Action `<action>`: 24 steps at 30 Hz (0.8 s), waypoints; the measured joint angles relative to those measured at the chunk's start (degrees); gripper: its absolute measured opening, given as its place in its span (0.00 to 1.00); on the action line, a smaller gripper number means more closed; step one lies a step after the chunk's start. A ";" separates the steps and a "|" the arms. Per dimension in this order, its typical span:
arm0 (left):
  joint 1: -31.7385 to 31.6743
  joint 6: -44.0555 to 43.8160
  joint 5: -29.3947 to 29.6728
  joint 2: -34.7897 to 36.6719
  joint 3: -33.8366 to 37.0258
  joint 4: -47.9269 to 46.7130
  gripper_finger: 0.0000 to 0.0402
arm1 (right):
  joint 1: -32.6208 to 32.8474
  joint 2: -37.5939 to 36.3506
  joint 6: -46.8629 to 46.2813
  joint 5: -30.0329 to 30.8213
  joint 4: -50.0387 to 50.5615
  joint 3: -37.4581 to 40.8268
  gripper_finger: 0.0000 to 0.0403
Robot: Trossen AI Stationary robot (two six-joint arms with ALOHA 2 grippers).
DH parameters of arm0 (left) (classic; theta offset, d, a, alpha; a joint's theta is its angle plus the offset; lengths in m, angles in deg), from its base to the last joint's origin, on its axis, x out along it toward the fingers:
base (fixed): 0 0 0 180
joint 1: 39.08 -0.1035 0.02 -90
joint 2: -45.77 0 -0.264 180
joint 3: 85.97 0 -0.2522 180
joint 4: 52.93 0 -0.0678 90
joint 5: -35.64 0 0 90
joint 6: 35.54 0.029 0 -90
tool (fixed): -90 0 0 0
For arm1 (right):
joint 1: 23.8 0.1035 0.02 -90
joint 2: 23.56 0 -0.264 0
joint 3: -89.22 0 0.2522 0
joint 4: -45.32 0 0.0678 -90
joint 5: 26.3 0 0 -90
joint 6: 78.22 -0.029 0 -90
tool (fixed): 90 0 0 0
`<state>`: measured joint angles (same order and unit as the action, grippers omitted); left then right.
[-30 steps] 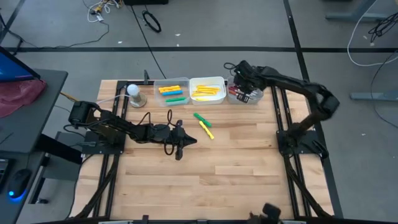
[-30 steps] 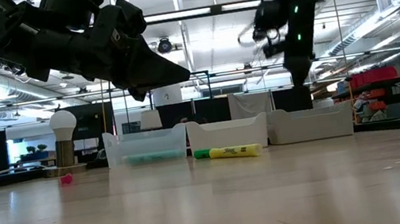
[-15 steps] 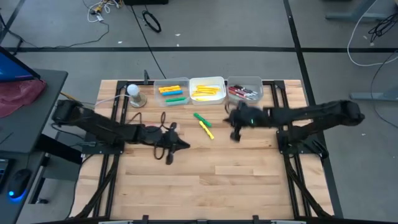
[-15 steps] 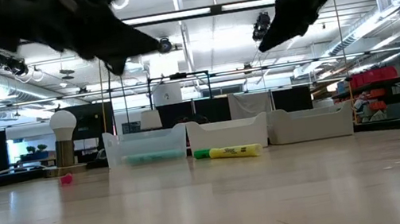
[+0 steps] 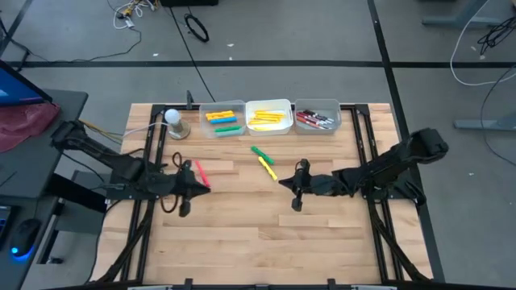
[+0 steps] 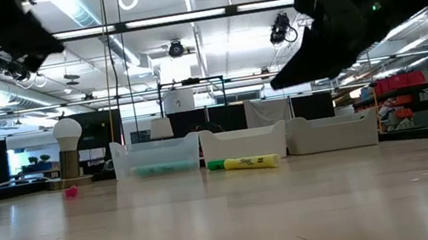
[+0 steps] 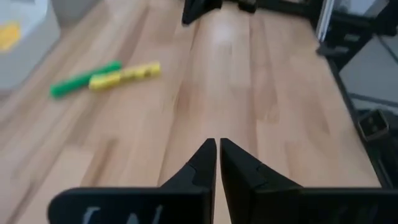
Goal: Pick & Place Markers
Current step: Put the yellow highlighter pen into the transparent bin
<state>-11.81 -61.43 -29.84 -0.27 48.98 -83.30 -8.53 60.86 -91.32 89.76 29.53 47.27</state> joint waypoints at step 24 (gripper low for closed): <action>3.39 -17.02 11.43 -0.15 0.11 -24.84 0.29 | -7.30 22.62 -1.12 0.38 -9.19 -5.22 0.44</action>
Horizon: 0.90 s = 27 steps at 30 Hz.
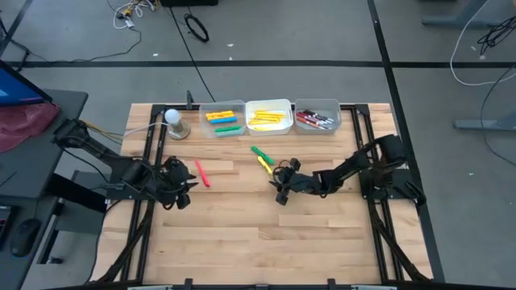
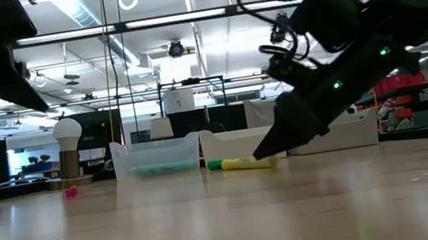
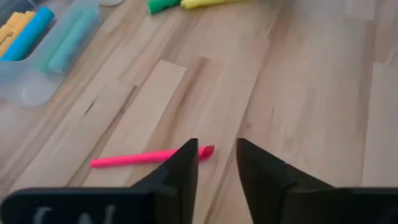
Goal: Pick & Place Markers
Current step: Put the yellow highlighter pen into the transparent bin
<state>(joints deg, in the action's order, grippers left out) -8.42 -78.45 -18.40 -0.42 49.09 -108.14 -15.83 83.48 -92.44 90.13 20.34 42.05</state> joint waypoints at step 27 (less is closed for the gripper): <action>-13.07 36.93 -5.11 -21.87 0.00 40.50 0.47 | -0.49 5.91 2.31 -7.86 -3.08 -7.50 0.13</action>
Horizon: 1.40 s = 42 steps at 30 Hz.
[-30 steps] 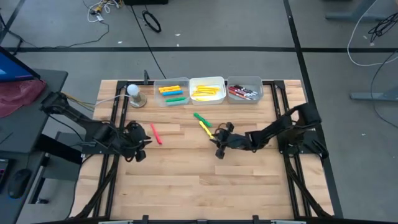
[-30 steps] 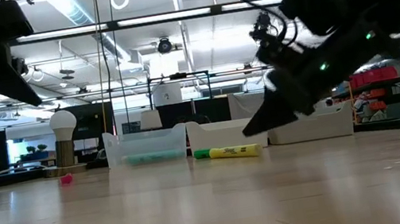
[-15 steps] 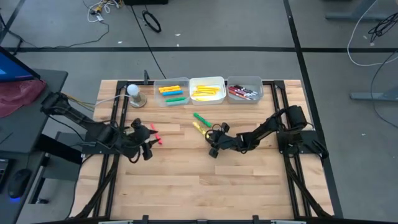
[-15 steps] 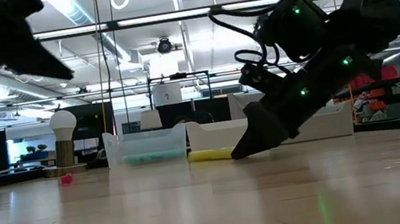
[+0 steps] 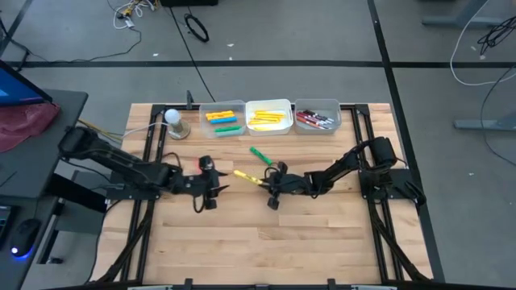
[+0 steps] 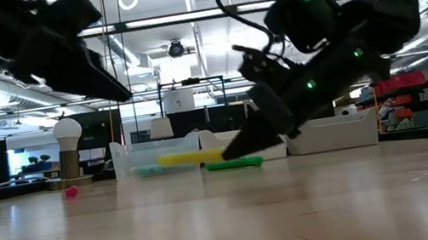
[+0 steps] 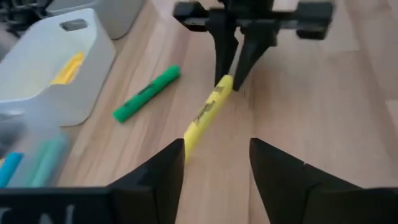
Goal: Pick & Place Markers
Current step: Put the yellow highlighter pen into the transparent bin
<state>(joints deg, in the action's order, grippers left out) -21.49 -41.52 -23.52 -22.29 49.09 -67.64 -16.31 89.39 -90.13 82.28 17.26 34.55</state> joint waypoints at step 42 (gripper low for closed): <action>-17.03 3.82 -3.05 -10.70 -24.41 -42.36 0.17 | 1.32 -16.96 3.37 -1.11 29.63 -4.47 0.41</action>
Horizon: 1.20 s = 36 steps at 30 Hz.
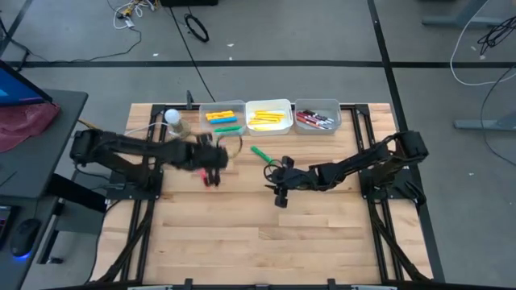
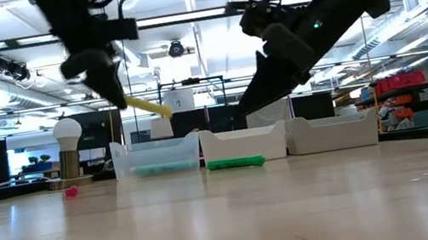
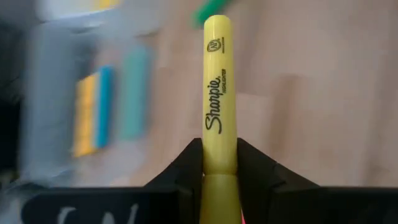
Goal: Pick & Place Markers
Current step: Put the yellow highlighter pen into the transparent bin
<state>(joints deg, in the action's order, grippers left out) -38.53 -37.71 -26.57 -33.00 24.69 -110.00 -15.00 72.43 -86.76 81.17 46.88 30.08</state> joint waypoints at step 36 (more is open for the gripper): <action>-39.67 35.59 -17.07 -22.56 -9.39 8.99 0.26 | 0.00 0.37 0.01 0.03 -4.86 1.34 0.35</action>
<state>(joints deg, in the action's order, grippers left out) -78.19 -2.12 -43.64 -55.55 15.30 -101.01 -15.00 72.80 -86.76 81.20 42.02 31.42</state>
